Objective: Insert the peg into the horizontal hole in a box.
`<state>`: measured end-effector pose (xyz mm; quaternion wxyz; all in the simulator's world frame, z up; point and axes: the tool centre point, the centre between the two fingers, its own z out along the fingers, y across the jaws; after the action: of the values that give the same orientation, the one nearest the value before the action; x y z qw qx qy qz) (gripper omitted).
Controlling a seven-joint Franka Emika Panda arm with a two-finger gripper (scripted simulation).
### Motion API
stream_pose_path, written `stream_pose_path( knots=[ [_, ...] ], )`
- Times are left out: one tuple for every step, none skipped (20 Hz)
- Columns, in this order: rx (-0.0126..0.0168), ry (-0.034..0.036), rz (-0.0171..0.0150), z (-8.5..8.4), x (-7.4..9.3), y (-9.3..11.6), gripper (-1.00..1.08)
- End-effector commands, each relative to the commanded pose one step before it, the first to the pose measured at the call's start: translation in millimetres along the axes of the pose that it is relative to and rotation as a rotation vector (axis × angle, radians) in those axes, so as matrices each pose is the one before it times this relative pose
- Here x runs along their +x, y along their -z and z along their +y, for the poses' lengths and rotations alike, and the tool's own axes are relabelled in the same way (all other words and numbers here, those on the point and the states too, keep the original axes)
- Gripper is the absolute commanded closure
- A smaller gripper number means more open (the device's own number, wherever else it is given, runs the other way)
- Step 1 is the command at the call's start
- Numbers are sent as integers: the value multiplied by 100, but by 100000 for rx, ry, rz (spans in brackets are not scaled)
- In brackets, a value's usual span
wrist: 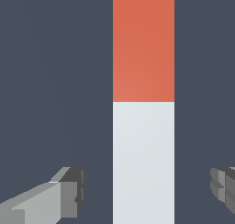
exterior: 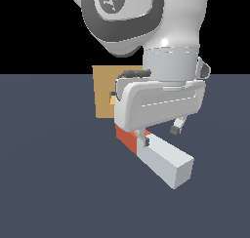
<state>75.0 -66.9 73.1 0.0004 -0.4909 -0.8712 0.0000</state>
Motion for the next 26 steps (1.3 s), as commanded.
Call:
stream_pose_path(
  knots=[
    [-31,558,-33,107,-14,-35,-92],
    [0,-218,-17,-25,-2,37,-92],
    [-8,-293,-14,-23,25,55,-92],
    [-6,-195,-8,-15,20,37,-92],
    [-2,-69,-3,-6,6,13,-92],
    [20,152,21,-1,-20,-45,-92],
    [0,0,0,0,1,-42,-92],
    [0,0,0,0,4,-124,-92],
    [0,0,0,-1,7,-206,-92],
    [0,0,0,-2,10,-287,-92],
    [0,0,0,-4,13,-368,-92],
    [0,0,0,-6,17,-448,-92],
    [0,0,0,-9,21,-526,-92],
    [-5,-67,-18,-40,-10,-591,-92],
    [0,0,0,-14,27,-618,-92],
    [0,0,0,-12,23,-531,-92],
    [0,0,0,-7,17,-443,-92],
    [0,0,0,-1,11,-354,-92],
    [-7,-67,-15,-21,-34,-255,-92],
    [0,0,0,16,-5,-176,-92],
    [0,0,0,25,-14,-87,-92],
    [0,0,0,34,-22,2,-92],
    [0,0,0,35,-24,66,-92],
    [0,0,0,11,-8,30,-92],
    [0,0,0,0,0,0,108],
    [0,0,0,0,0,0,108]
  ],
)
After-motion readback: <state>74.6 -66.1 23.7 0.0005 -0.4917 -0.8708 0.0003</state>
